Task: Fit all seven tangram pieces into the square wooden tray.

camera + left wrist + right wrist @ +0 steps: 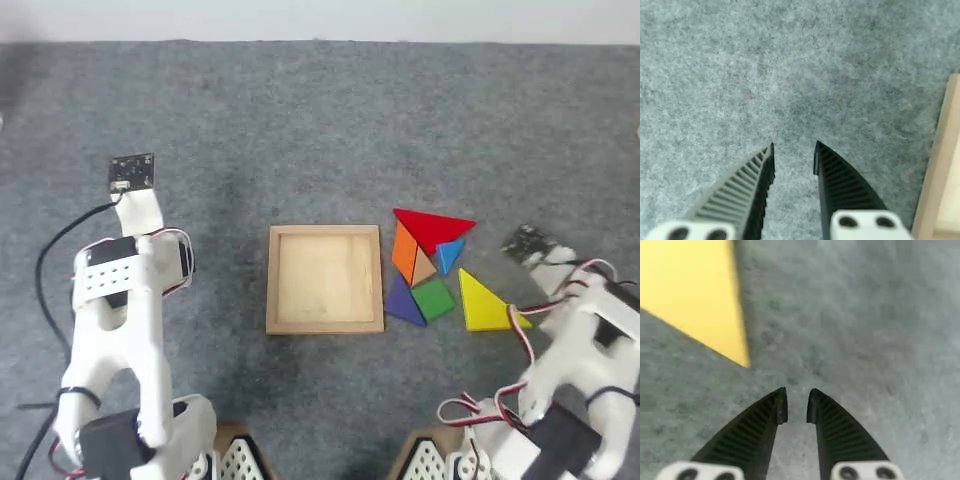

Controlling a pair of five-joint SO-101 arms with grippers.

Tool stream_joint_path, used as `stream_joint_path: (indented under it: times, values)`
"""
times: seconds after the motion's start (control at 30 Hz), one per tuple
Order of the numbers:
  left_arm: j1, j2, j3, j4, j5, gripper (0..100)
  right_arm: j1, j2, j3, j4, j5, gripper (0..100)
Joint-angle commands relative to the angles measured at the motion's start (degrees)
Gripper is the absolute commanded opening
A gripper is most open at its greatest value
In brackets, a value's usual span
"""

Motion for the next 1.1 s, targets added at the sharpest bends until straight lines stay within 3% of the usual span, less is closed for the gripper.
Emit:
stream_joint_path:
  times: [0.0, 0.13, 0.23, 0.37, 0.53, 0.6, 0.87, 1.07]
  values:
    - [-0.18, 0.00, -0.22, -1.14, 1.23, 13, 0.92, -1.36, -4.13, 1.10, -10.46, 7.3]
    - [-0.09, 0.00, -0.22, -1.14, 3.87, 13, -5.93, -1.27, -8.18, 10.68, -22.59, 7.3]
    - [-0.09, 0.09, -0.04, -1.93, 4.04, 13, -14.11, -1.27, -11.60, 20.44, -27.43, 7.3]
    - [-0.09, 0.09, 2.59, -5.80, 3.87, 13, -24.84, -1.27, -12.22, 28.18, -28.31, 7.3]
    - [-0.09, 0.09, 2.95, -6.33, 3.78, 13, -34.07, -1.36, -6.42, 28.35, -27.96, 7.6]
    - [-0.09, 0.09, 2.95, -6.24, 3.78, 13, -34.15, -1.89, -3.78, 26.24, -27.69, 10.8]
    - [-0.09, 0.09, 2.86, -6.24, 3.69, 13, -28.09, -10.77, 7.38, 20.44, -14.95, 36.0]
    - [-0.09, 0.09, 2.77, -6.33, 3.69, 13, -28.09, -15.52, 11.34, 12.88, -13.98, 37.3]
